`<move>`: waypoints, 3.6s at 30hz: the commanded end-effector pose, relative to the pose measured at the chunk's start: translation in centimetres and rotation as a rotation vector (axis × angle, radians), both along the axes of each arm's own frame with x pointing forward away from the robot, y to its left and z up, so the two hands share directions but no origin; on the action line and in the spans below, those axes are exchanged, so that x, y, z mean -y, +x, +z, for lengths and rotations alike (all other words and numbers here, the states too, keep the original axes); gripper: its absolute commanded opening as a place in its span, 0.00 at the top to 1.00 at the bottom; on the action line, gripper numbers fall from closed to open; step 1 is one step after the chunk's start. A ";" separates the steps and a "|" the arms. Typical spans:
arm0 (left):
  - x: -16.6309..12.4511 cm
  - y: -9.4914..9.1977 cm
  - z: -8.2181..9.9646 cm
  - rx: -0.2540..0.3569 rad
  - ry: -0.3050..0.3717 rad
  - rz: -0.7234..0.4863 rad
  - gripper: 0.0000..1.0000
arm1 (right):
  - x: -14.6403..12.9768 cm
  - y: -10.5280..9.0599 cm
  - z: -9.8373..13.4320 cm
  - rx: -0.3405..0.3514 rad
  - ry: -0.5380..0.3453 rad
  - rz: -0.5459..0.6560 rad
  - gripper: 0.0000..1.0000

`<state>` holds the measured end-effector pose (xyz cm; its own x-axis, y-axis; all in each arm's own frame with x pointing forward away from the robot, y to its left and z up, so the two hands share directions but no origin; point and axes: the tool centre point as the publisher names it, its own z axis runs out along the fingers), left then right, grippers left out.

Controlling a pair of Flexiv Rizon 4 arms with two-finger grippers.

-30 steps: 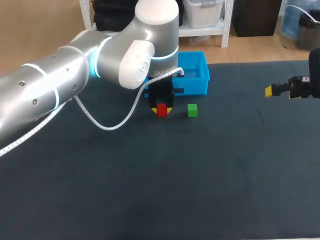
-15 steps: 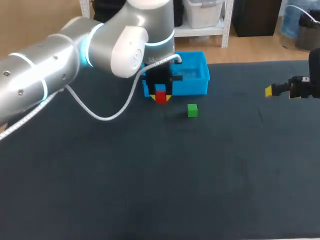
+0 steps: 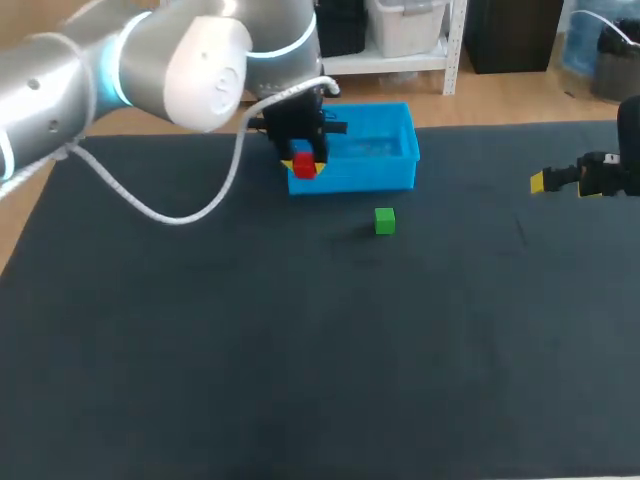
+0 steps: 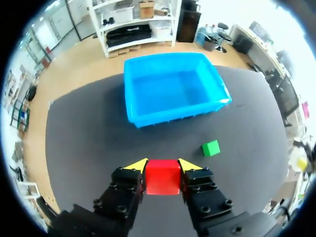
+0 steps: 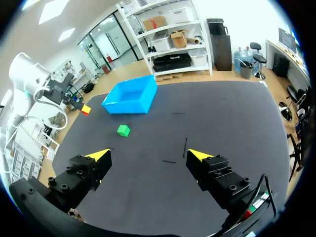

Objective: Use the left arm to pick the red cube and place it into the blue plastic box first, then use the right arm to grasp the green cube and put it into the same blue plastic box after the first action is fully finished.

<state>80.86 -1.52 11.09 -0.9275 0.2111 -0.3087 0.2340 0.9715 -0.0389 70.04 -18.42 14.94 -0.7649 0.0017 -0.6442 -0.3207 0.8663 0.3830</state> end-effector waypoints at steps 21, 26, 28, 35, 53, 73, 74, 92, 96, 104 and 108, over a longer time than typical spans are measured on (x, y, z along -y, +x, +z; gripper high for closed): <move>-2.3 -1.6 2.0 0.205 -0.159 -0.173 1.00 | 0.0 0.0 0.0 -0.001 -0.001 0.001 0.00; -2.3 -1.7 1.8 0.198 -0.166 -0.167 1.00 | 0.0 0.0 0.0 -0.001 -0.001 0.001 0.00; -2.3 -1.5 1.7 0.198 -0.170 -0.174 1.00 | 0.0 0.0 0.0 -0.001 -0.001 0.001 0.00; -2.0 0.9 2.2 0.207 -0.191 -0.209 1.00 | 0.0 0.0 0.0 -0.001 -0.001 0.001 0.00; 1.0 9.6 1.7 0.224 -0.172 -0.297 1.00 | 0.0 0.0 0.0 -0.001 -0.001 0.001 0.00; 3.6 14.6 -1.9 0.181 -0.215 -0.317 1.00 | 0.0 0.0 0.0 -0.001 -0.001 0.001 0.00; 3.6 14.7 -2.1 0.175 -0.214 -0.317 1.00 | 0.0 0.0 0.0 -0.001 -0.001 0.001 0.00; 3.9 15.3 -4.9 0.113 -0.215 -0.321 1.00 | 0.0 0.0 0.0 -0.001 -0.001 0.001 0.00; 3.9 15.1 -5.3 0.106 -0.215 -0.321 1.00 | 0.0 0.0 0.0 -0.001 -0.001 0.001 0.00; 3.8 15.4 -5.5 0.091 -0.207 -0.308 1.00 | 0.0 0.0 0.0 -0.001 -0.001 0.001 0.00; 3.9 15.5 -5.7 0.080 -0.197 -0.304 1.00 | 0.0 0.0 0.0 -0.001 -0.001 0.001 0.00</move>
